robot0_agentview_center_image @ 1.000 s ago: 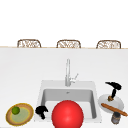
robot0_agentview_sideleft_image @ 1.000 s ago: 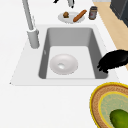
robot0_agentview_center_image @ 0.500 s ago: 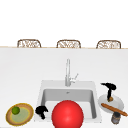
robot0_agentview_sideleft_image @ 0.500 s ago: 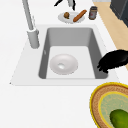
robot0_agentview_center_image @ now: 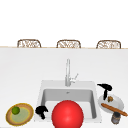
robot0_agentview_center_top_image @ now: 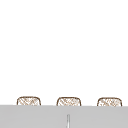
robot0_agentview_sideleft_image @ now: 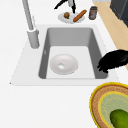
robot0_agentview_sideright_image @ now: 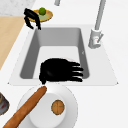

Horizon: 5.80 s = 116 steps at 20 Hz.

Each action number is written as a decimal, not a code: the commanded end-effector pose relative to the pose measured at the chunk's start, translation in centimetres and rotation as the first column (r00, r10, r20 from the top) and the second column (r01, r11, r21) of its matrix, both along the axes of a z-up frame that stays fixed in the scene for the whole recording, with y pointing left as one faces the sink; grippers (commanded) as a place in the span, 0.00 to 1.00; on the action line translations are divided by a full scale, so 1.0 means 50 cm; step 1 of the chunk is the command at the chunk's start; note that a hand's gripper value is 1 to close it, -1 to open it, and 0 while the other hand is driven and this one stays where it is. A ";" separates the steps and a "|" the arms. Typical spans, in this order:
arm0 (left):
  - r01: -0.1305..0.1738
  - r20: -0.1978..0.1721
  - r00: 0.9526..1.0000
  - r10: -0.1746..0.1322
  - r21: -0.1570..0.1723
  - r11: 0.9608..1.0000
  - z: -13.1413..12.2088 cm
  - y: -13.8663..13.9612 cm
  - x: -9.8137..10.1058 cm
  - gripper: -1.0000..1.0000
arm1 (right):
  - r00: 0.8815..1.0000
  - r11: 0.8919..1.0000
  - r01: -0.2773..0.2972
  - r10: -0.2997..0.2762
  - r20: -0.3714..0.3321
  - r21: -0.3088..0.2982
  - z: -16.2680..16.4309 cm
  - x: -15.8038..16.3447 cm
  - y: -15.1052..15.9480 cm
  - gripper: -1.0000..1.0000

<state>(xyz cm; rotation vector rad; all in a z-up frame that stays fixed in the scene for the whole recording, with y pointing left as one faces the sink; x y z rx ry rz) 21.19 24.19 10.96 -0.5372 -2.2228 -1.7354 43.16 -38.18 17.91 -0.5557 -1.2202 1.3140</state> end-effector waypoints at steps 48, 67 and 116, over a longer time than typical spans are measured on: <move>0.000 0.000 1.000 0.000 0.000 1.000 0.000 0.000 0.000 0.50 | 0.996 0.839 0.081 -0.051 0.071 -0.538 -0.052 -0.053 0.464 0.00; 0.000 0.000 1.000 0.000 0.000 1.000 0.000 0.000 0.000 0.50 | 0.966 0.850 0.138 -0.002 0.258 -0.509 0.168 0.001 0.514 0.00; 0.000 0.000 1.000 0.000 0.000 1.000 0.000 0.000 0.000 0.50 | 0.928 0.830 -0.120 -0.102 -0.359 -0.545 0.008 0.534 0.603 0.00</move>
